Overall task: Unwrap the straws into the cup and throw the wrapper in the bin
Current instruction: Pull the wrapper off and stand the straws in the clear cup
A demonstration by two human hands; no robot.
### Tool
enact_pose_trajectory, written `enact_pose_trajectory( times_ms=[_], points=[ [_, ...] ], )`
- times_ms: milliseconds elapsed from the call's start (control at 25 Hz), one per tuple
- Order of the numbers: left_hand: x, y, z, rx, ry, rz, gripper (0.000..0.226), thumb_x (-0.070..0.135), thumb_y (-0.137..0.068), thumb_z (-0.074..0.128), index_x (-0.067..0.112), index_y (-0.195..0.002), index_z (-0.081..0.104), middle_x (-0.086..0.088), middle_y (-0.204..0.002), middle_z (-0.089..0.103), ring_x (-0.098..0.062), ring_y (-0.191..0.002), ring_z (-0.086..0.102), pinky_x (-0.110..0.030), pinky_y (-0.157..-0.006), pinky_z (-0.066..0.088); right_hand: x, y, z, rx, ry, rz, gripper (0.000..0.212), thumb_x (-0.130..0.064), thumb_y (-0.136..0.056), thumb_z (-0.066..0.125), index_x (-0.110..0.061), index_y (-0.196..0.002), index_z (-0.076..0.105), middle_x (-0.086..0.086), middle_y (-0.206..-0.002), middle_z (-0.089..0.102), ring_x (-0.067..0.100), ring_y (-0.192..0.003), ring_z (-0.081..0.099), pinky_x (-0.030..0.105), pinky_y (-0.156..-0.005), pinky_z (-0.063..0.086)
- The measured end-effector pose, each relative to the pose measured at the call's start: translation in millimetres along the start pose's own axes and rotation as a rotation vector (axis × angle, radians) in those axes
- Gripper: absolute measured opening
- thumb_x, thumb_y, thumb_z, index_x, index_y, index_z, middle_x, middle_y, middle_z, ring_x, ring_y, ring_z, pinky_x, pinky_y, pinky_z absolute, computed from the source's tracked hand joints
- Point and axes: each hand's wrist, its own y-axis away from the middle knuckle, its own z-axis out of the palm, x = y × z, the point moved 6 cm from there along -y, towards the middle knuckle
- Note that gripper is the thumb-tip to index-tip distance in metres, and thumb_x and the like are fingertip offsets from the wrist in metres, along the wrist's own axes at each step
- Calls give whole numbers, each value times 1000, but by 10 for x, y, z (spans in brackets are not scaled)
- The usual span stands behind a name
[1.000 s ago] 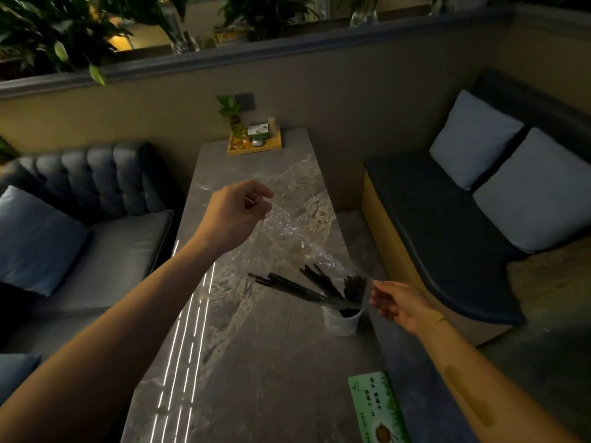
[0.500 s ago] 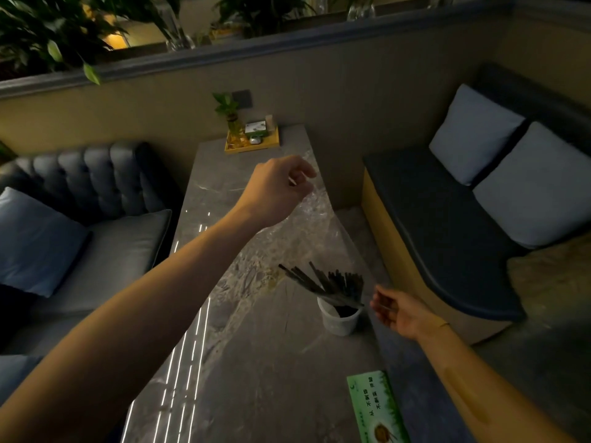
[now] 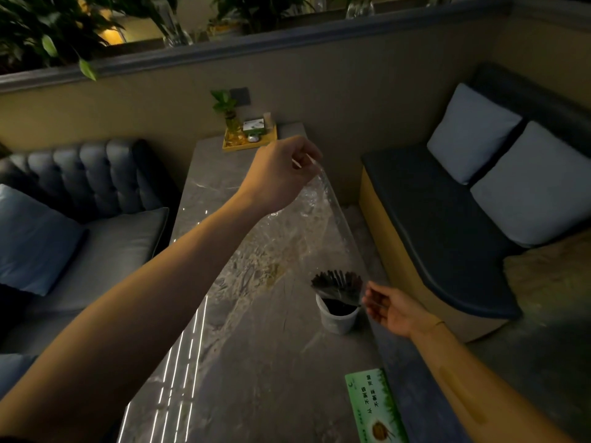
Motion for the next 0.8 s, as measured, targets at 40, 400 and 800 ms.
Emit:
enact_pose_trajectory(
  times_ms=[40,400,800],
  points=[
    [-17,-4,-22,9,3,-4,13,11,-86,68,16,-97,71,14,-71,57,-4,-62,58,-23,-66,47,-10,4,12,-3,-9,-7,14,-18,-87,65,-8,-78,66,4,-58,71,15,-53,71,24,-47,56],
    [-361,63,-471,115,105,-86,12,10,-86,68,11,-98,71,2,-74,61,-19,-71,67,-28,-65,54,-219,126,235,-9,25,-120,10,-21,-87,66,-15,-81,70,-2,-60,72,11,-57,71,23,-49,55],
    [-917,440,-895,220,204,-193,11,14,-86,70,23,-92,71,1,-75,66,-20,-70,70,-34,-71,54,-297,315,604,-41,91,-202,6,-17,-88,65,-13,-86,69,-1,-60,71,12,-55,70,22,-47,55]
  ],
)
